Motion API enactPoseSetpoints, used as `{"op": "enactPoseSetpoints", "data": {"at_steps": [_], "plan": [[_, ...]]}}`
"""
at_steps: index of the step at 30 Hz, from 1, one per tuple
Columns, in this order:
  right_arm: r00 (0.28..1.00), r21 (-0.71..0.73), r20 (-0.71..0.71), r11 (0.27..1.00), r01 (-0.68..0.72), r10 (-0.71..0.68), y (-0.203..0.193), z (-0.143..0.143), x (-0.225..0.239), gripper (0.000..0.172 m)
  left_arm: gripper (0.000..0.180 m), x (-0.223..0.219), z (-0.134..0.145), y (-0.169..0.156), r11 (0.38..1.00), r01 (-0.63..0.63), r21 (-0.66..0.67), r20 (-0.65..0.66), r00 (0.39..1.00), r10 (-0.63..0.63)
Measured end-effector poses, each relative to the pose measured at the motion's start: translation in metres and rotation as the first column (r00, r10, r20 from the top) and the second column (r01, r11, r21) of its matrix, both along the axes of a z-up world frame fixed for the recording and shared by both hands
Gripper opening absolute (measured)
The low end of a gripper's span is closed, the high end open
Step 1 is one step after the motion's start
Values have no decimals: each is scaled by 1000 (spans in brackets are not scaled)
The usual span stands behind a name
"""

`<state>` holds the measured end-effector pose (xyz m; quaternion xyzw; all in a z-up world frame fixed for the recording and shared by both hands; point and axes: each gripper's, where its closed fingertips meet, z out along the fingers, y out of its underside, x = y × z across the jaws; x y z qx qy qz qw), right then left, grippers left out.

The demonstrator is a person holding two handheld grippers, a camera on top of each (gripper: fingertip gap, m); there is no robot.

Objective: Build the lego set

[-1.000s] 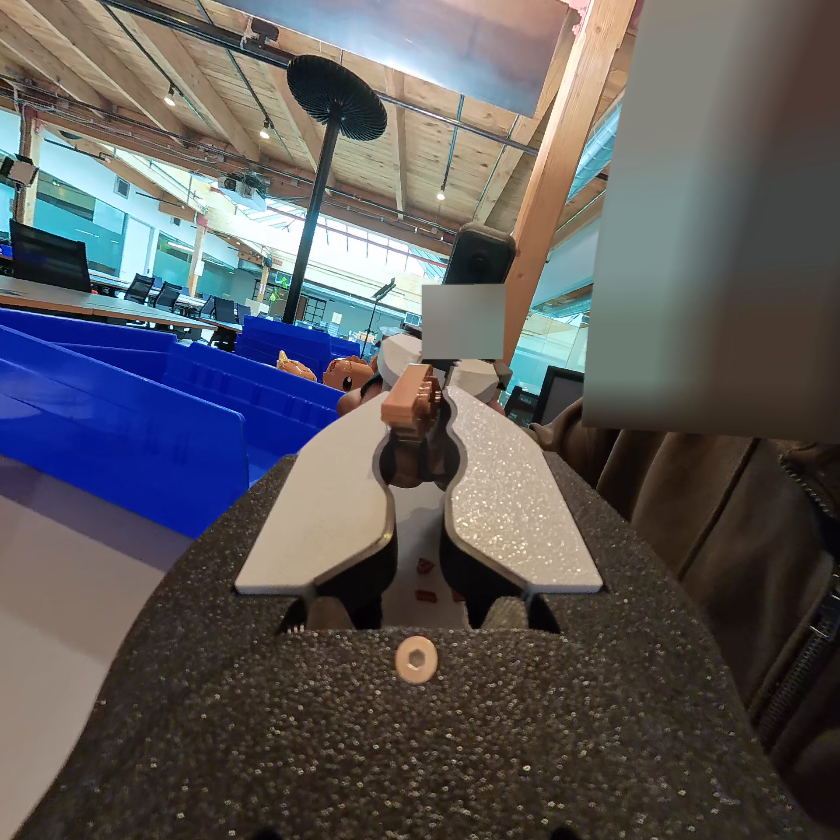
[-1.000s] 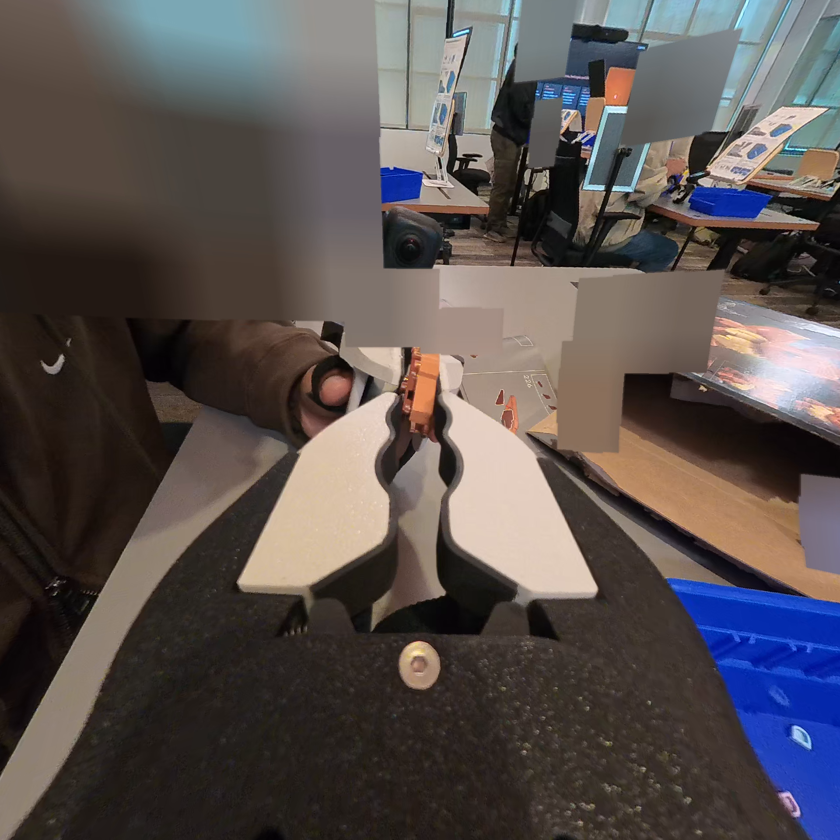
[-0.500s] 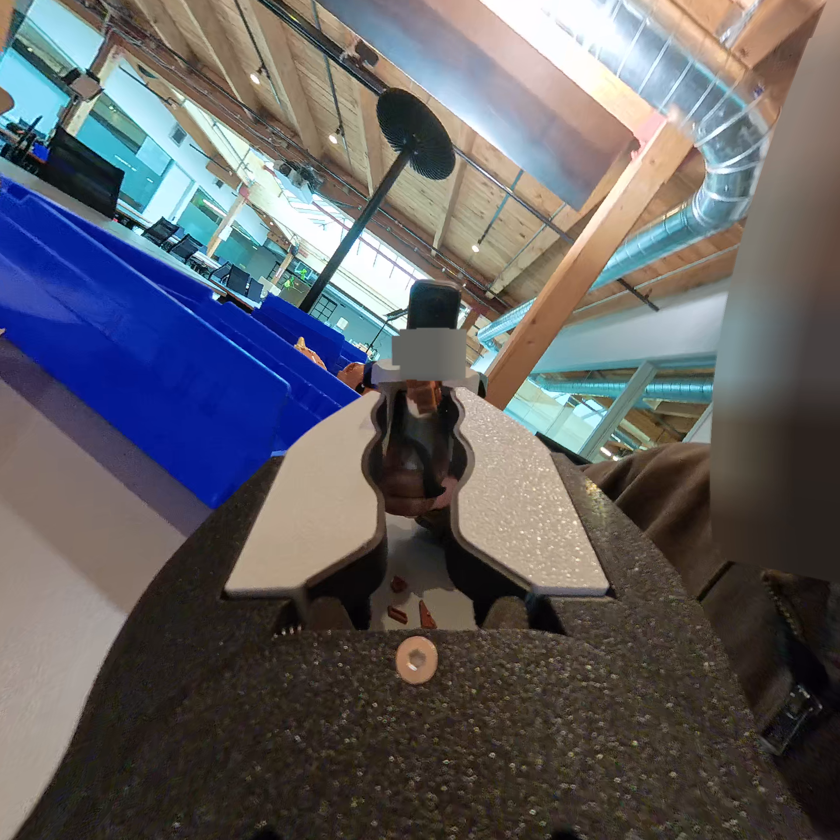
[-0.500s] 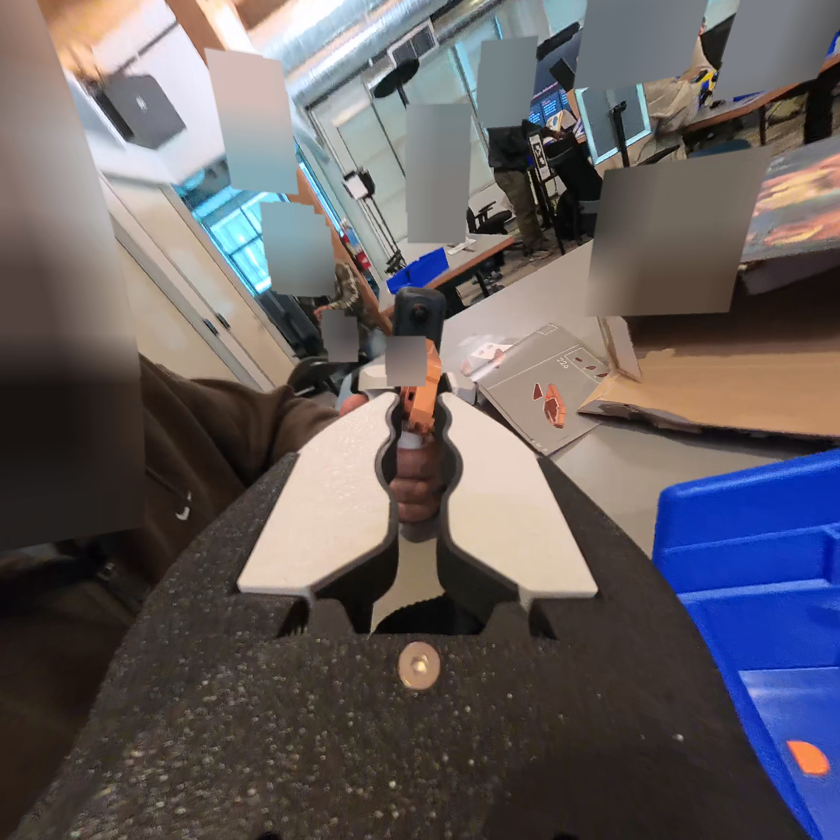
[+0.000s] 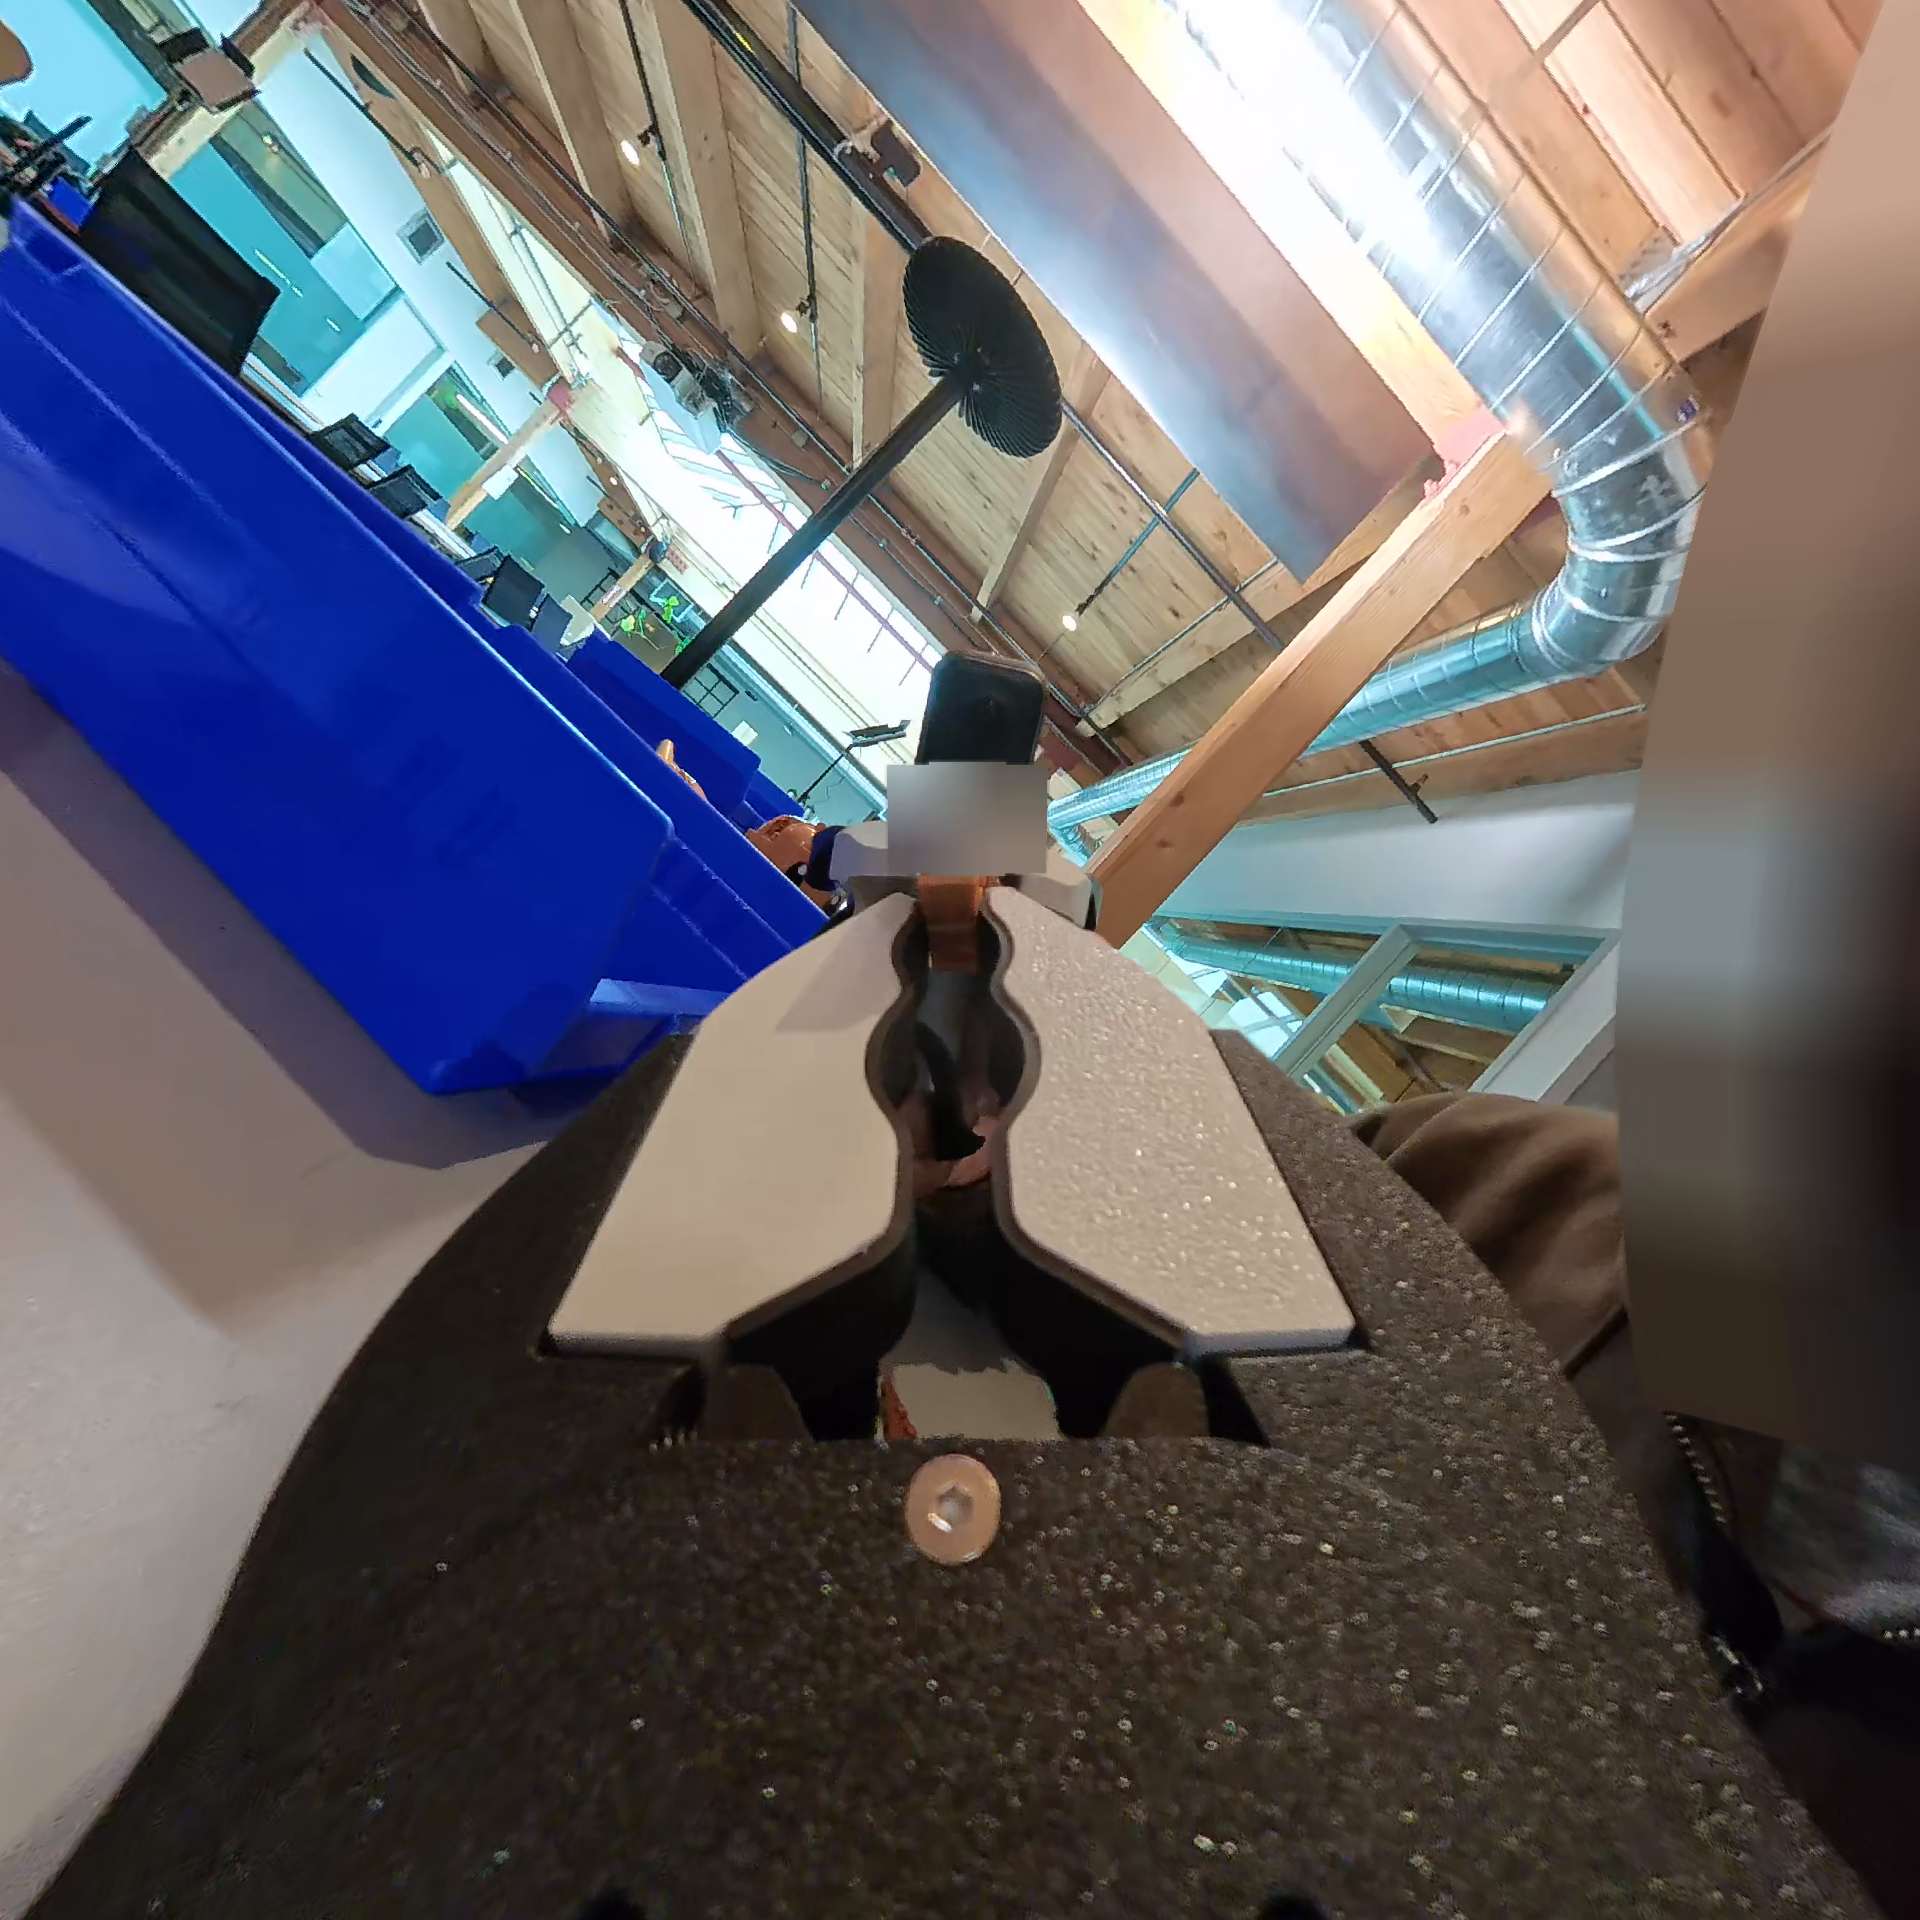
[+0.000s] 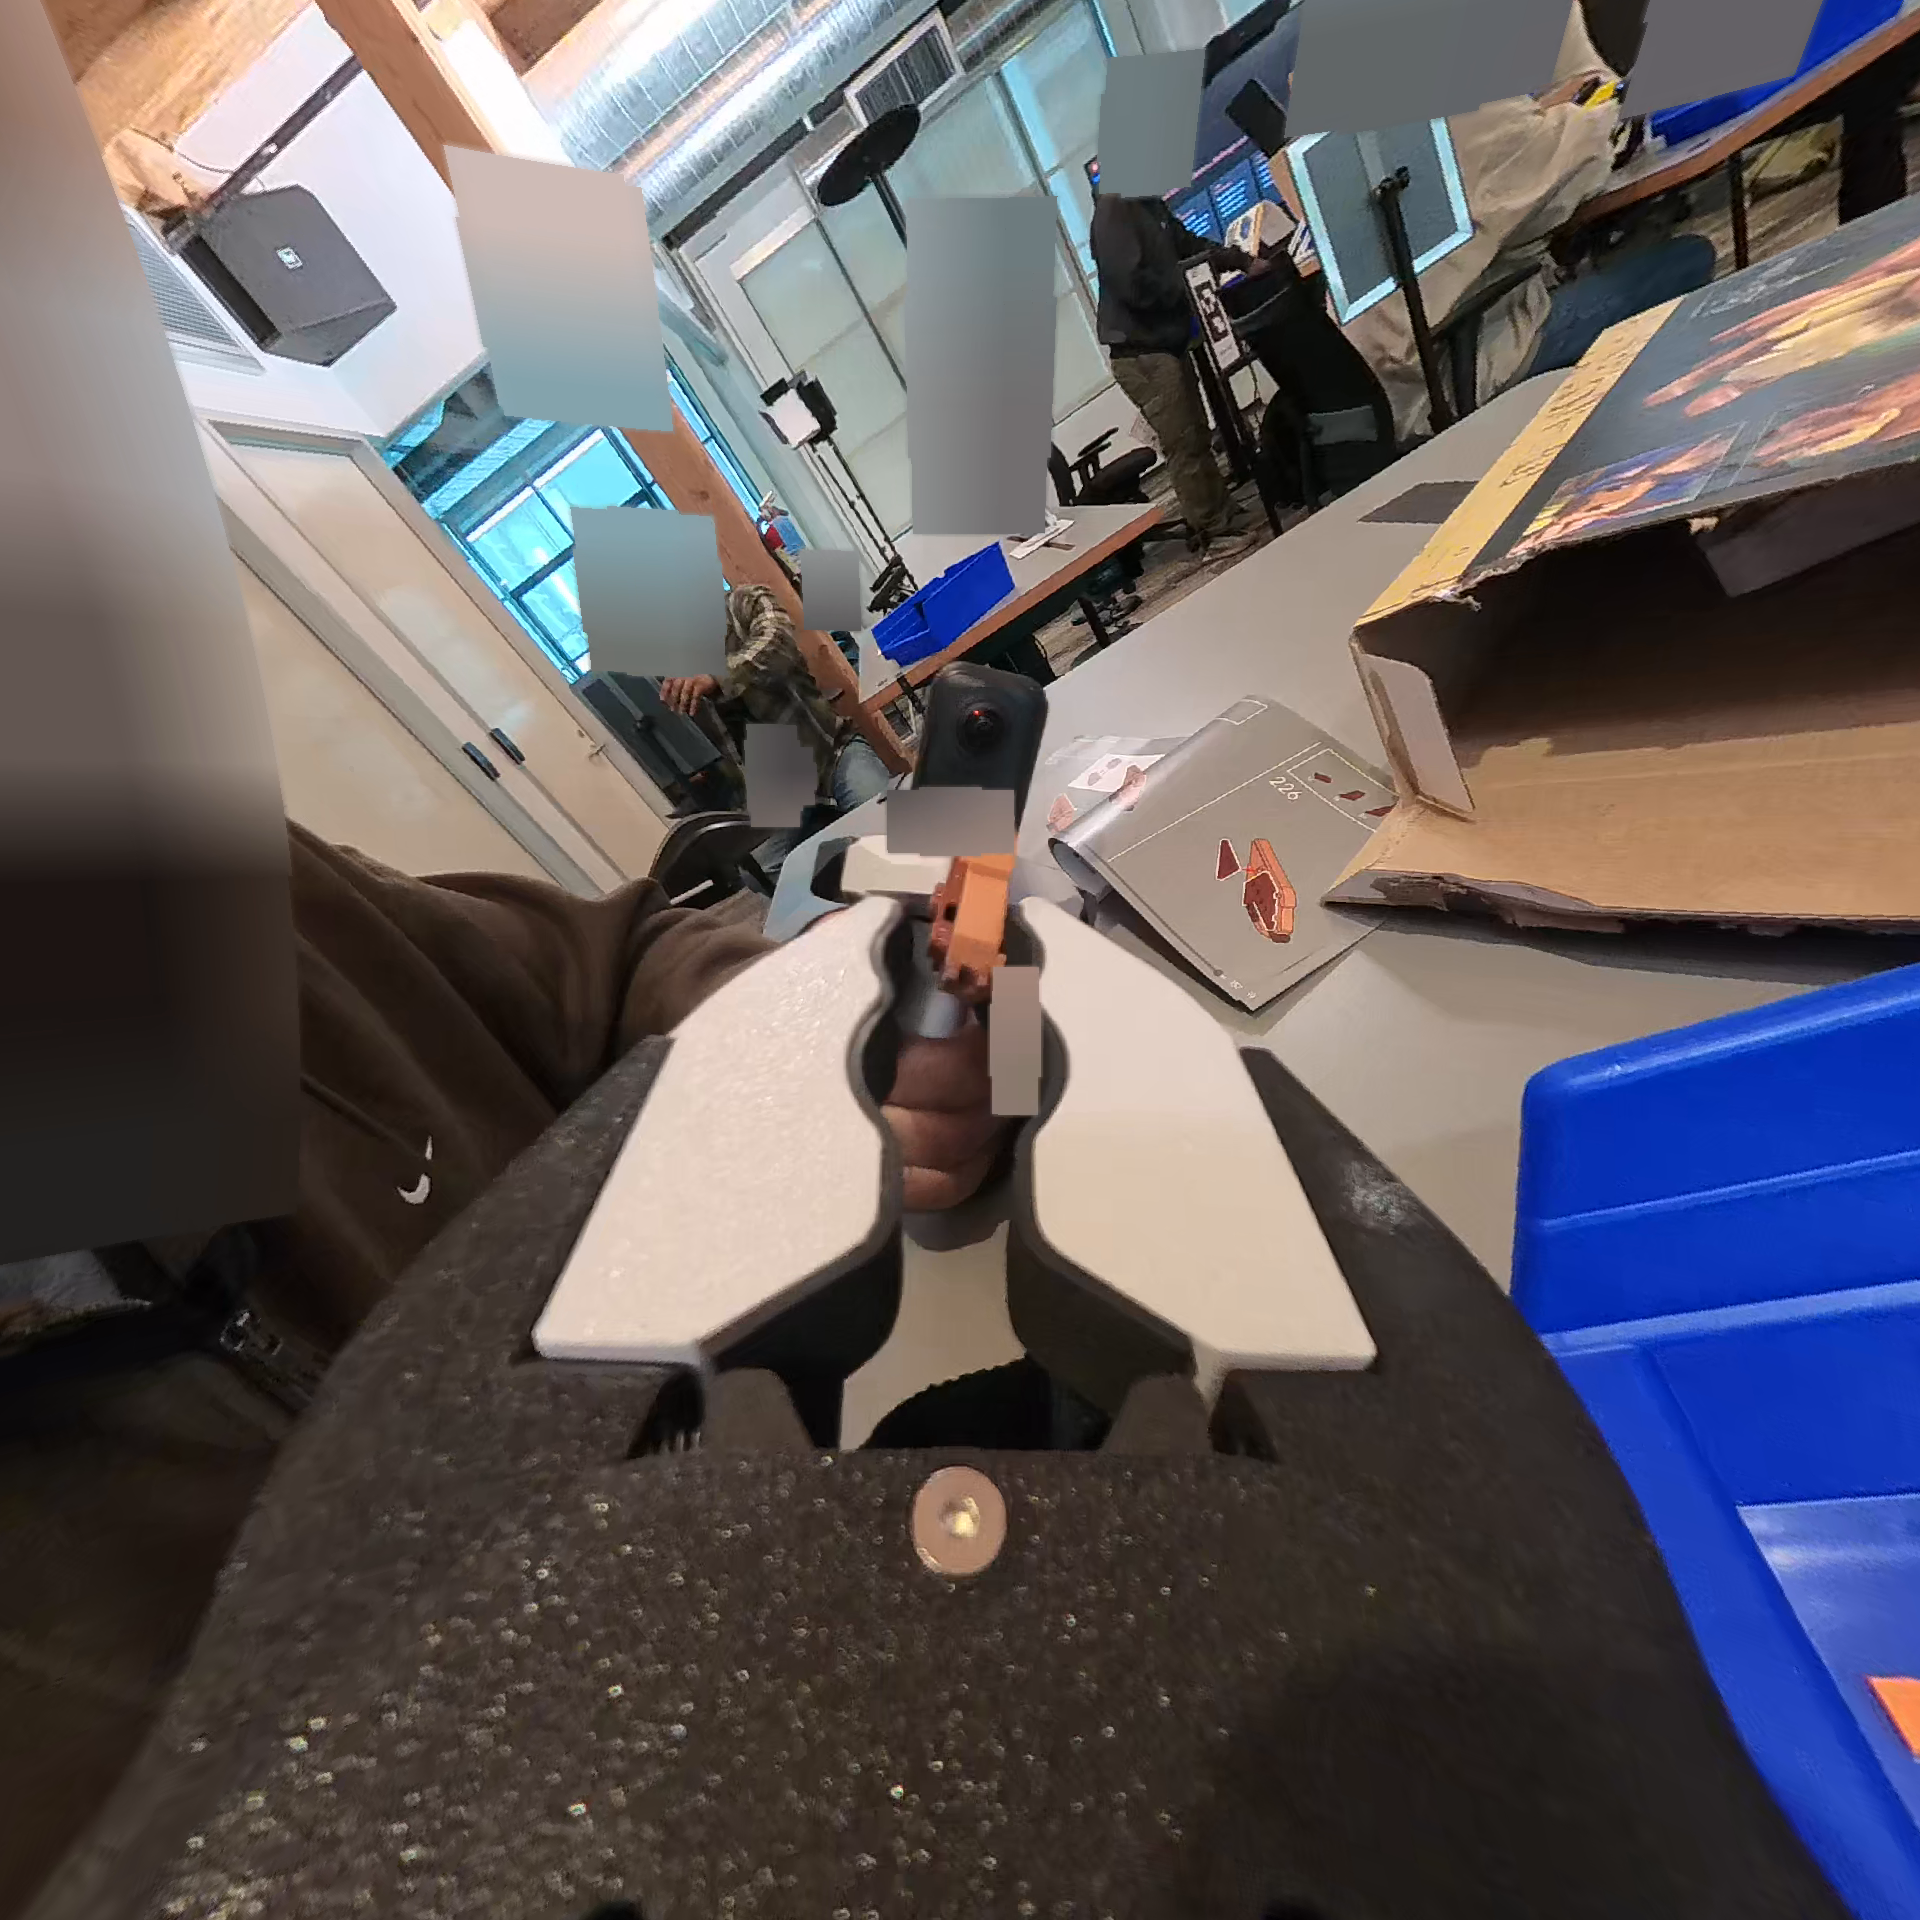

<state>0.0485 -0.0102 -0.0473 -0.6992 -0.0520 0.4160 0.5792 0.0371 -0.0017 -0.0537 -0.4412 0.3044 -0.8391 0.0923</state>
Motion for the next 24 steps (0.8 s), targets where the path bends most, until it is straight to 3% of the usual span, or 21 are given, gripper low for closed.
{"op": "enactPoseSetpoints", "data": {"at_steps": [24], "plan": [[1000,3,20,1000,-1,1,1,-5,-2,13,8,-1,0,3,998,-8,-61,-1,1000,8]]}}
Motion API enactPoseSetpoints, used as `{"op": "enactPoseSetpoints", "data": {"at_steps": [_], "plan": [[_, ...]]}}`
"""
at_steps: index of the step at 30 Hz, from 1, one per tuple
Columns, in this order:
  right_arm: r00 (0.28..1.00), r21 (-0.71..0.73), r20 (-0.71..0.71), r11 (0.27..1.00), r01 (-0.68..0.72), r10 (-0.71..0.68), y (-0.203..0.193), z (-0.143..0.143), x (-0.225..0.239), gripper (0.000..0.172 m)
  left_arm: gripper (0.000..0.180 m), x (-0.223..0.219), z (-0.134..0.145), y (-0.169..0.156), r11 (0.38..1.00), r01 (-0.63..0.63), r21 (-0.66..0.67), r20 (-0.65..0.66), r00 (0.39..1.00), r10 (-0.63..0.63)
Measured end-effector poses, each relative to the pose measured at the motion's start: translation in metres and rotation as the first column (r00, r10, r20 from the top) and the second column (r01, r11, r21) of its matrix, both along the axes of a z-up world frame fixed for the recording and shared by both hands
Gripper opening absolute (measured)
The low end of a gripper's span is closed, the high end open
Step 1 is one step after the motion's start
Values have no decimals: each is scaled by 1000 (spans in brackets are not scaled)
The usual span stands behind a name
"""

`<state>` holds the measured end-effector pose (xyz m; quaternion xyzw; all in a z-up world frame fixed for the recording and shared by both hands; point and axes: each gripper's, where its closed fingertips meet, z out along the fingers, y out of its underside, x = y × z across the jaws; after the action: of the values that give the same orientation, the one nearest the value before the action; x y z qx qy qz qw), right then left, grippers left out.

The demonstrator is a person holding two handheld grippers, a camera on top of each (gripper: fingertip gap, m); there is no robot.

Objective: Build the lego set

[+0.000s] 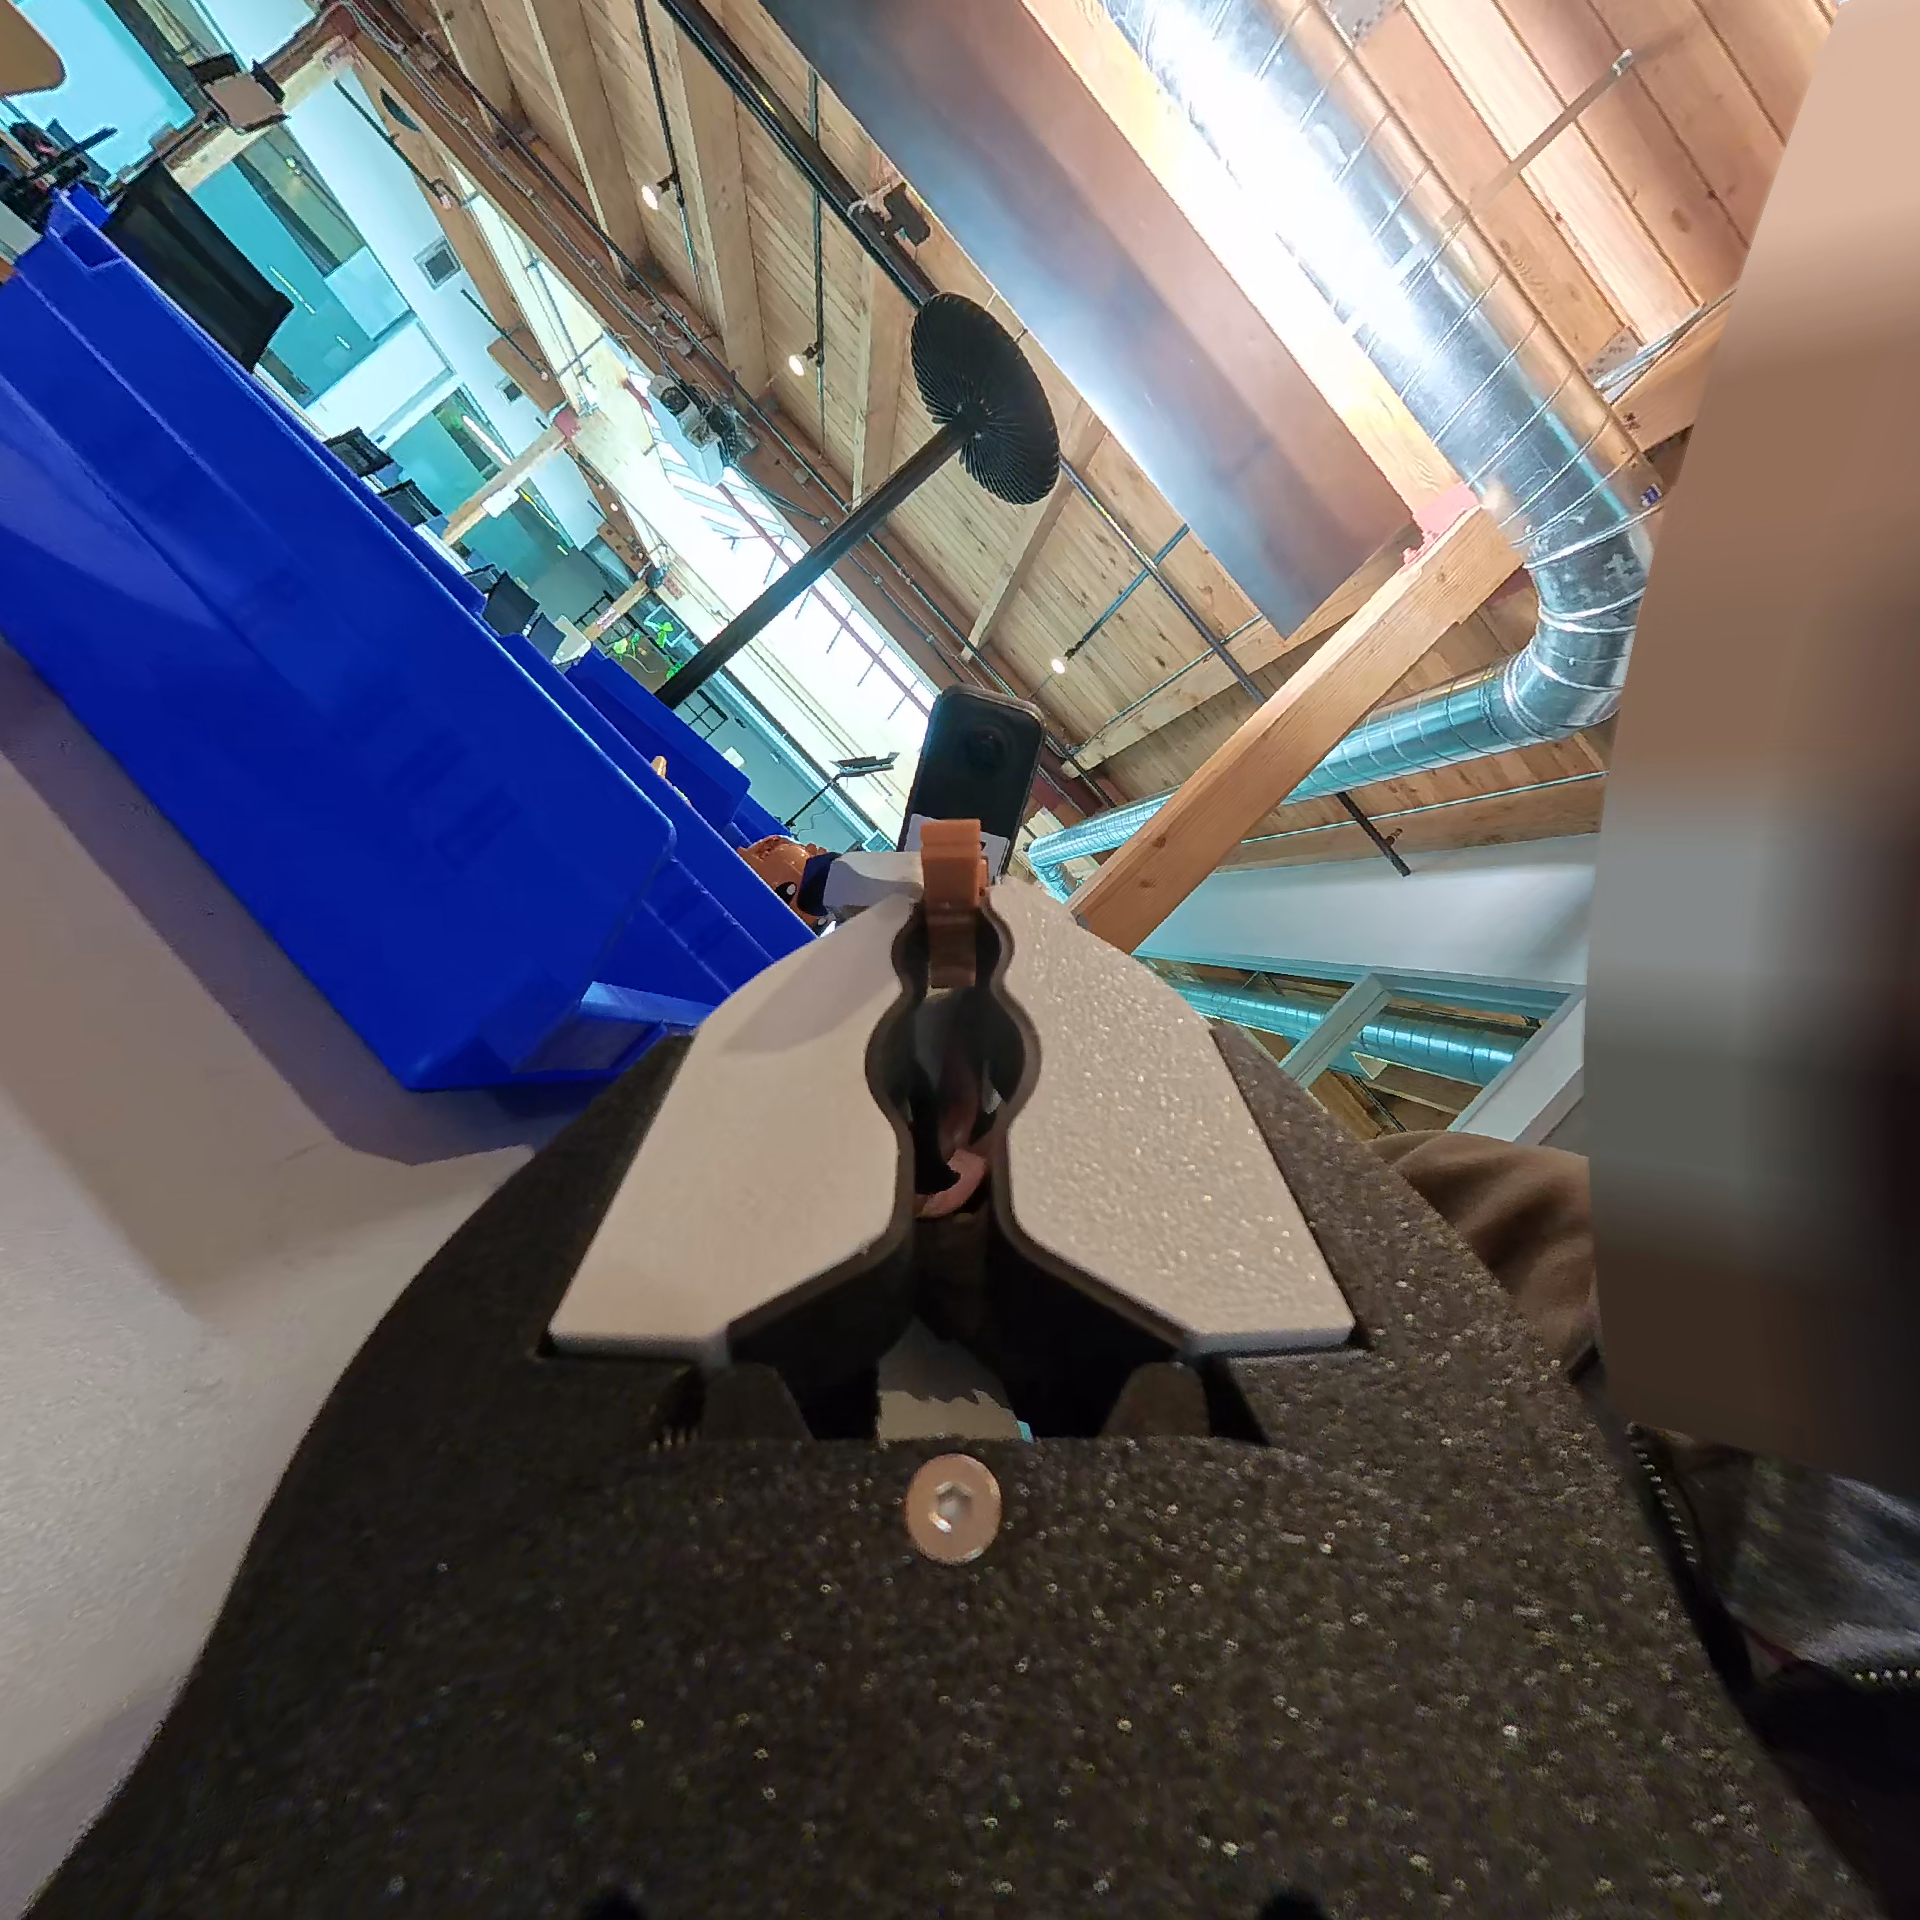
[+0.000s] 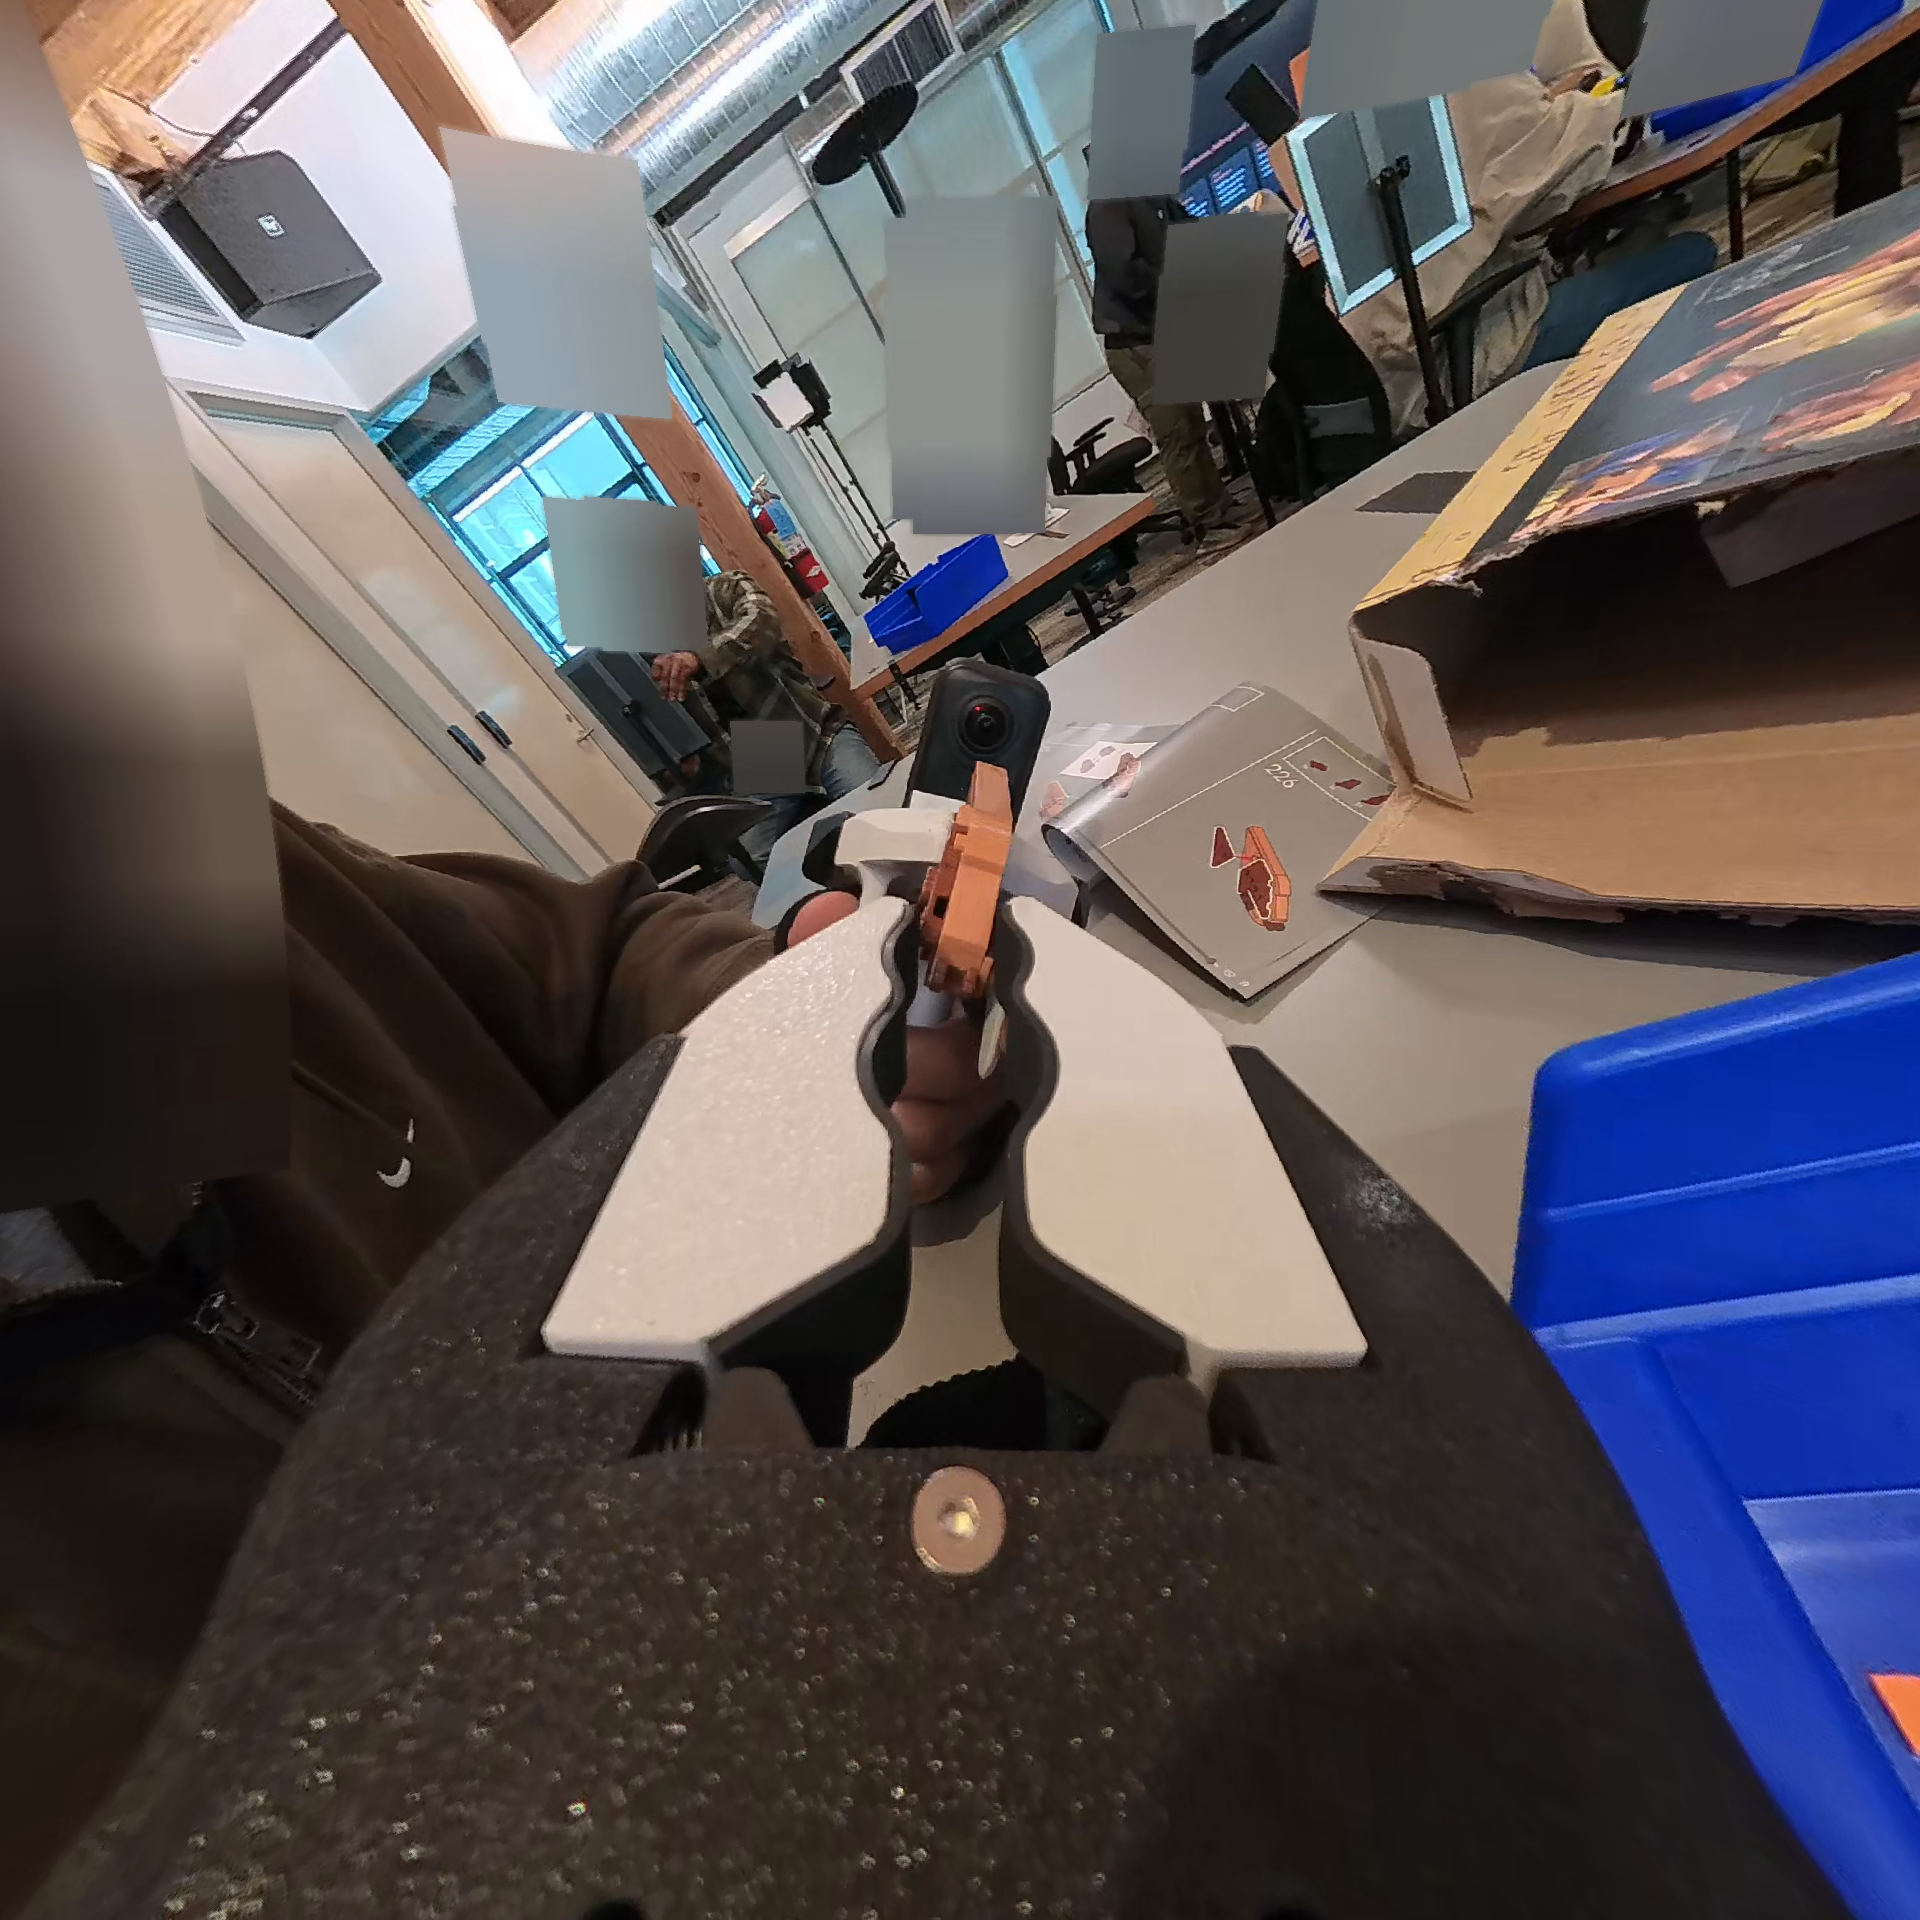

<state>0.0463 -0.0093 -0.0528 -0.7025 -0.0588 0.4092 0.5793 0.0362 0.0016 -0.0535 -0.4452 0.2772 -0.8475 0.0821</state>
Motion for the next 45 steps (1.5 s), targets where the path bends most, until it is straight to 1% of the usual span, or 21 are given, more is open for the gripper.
{"op": "enactPoseSetpoints", "data": {"at_steps": [17,19,23,27,30,32,35,38,45], "plan": [[1000,25,13,1000,-8,7,-2,2,-2,13,8,-3,2,-3,1000,13,12,22,1000,-13],[1000,24,29,1000,0,-1,-1,1,-2,16,8,-3,3,-3,1000,10,18,23,1000,-10],[992,52,124,999,17,-24,-3,2,1,30,8,-4,6,1,1000,-8,18,33,999,7],[962,75,270,997,28,-47,-9,-1,7,31,8,-4,6,4,1000,-20,13,30,999,20],[921,78,386,997,20,-49,-15,-8,9,31,8,-3,5,5,1000,-23,9,22,1000,22],[882,78,470,997,9,-45,-20,-16,9,29,8,-3,4,6,1000,-24,5,15,1000,24],[812,69,583,997,-21,-23,-26,-38,4,26,8,-2,2,6,1000,-23,1,9,1000,23],[779,48,626,998,-50,9,-32,-53,-5,25,8,-1,1,6,1000,-22,4,4,1000,22],[769,80,639,995,-65,-1,-44,-45,5,21,8,-1,0,5,1000,-22,6,0,1000,22]]}}
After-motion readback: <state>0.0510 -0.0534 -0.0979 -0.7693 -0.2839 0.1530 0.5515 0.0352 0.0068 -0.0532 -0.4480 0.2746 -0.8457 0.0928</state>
